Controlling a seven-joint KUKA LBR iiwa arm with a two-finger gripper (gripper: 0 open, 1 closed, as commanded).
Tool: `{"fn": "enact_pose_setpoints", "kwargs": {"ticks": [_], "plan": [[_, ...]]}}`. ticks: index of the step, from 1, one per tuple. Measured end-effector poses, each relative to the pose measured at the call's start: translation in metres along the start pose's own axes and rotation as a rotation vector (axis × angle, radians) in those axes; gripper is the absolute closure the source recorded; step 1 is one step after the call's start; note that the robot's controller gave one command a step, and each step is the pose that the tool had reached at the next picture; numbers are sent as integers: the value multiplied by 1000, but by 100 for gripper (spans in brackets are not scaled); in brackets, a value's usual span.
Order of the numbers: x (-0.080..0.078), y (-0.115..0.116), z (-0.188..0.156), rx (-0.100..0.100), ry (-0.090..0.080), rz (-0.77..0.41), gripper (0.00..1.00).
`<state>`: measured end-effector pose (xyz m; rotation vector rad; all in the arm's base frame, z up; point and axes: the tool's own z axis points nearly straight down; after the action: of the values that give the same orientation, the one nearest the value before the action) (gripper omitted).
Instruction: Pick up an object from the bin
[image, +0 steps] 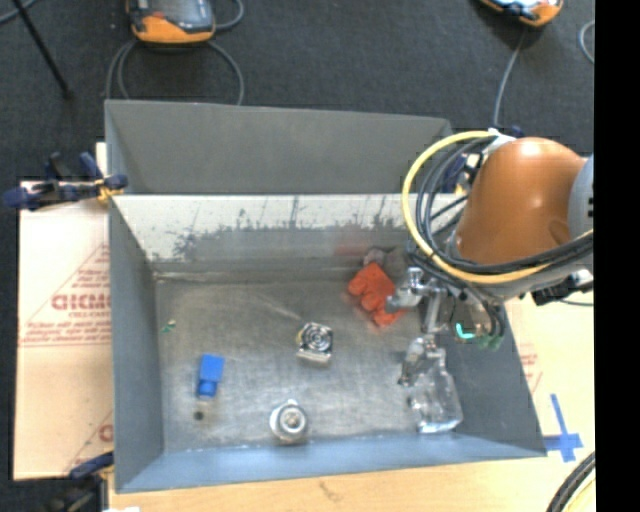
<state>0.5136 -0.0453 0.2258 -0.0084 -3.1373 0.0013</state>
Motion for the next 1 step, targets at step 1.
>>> {"fn": "enact_pose_setpoints", "kwargs": {"ticks": [1], "plan": [[-44,33,62,-3,-3,33,0]]}}
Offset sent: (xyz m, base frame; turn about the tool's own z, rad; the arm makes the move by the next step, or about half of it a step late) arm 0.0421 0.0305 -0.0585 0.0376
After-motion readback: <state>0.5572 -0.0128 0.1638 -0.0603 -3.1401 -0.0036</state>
